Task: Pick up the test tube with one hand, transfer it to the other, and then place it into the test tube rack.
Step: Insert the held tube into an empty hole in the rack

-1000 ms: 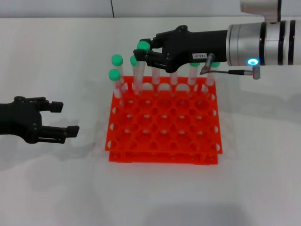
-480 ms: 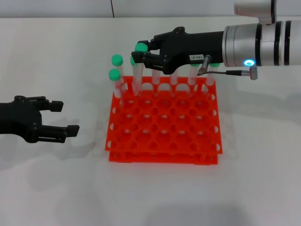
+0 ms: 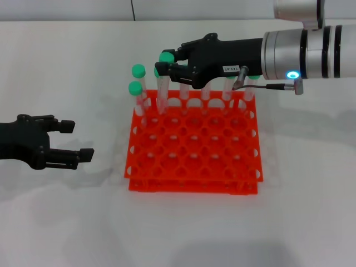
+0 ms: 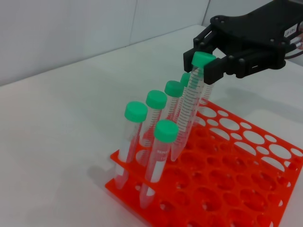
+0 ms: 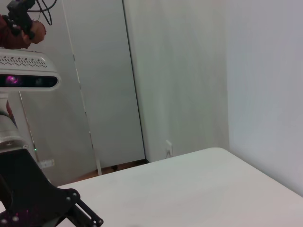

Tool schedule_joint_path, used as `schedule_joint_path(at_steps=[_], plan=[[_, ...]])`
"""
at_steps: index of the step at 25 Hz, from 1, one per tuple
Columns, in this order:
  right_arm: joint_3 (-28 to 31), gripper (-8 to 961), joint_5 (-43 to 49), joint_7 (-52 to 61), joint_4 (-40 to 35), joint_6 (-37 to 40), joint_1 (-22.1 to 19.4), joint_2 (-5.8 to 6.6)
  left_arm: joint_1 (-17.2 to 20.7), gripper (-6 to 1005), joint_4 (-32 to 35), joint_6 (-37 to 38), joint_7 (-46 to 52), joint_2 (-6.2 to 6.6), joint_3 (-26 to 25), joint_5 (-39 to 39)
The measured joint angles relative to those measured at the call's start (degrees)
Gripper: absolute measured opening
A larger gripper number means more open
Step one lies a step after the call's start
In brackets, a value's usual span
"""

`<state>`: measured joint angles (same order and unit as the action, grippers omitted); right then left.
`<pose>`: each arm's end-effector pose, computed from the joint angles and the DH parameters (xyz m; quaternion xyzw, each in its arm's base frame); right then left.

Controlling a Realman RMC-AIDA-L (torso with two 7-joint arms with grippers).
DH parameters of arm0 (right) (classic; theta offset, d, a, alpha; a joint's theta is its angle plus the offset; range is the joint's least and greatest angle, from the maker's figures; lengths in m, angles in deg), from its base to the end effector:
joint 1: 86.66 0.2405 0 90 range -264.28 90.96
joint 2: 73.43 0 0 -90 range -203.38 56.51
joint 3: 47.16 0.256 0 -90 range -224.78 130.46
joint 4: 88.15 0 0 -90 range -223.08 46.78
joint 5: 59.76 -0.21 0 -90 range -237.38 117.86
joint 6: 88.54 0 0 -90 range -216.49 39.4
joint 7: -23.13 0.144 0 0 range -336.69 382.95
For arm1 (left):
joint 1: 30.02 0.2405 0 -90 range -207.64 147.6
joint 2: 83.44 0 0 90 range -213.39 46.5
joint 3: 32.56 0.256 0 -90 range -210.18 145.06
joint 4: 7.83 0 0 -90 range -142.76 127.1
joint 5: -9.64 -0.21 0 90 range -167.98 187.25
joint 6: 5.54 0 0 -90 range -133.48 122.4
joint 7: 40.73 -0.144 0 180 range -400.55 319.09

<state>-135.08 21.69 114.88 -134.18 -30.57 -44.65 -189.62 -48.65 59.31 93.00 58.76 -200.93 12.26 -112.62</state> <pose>0.1084 0.3977 -0.0556 -0.9574 0.1136 0.2335 0.1265 -0.2835 0.2930 0.0717 -0.9467 -0.2678 -0.1028 0.1466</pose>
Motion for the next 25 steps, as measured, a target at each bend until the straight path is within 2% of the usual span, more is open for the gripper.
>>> schedule_joint_path(at_steps=[25], plan=[[-1.7, 265, 0.0, 0.0, 2.3, -1.1, 1.4, 0.0, 0.0, 889, -0.6, -0.1, -0.8, -0.11, 0.1, 0.0]])
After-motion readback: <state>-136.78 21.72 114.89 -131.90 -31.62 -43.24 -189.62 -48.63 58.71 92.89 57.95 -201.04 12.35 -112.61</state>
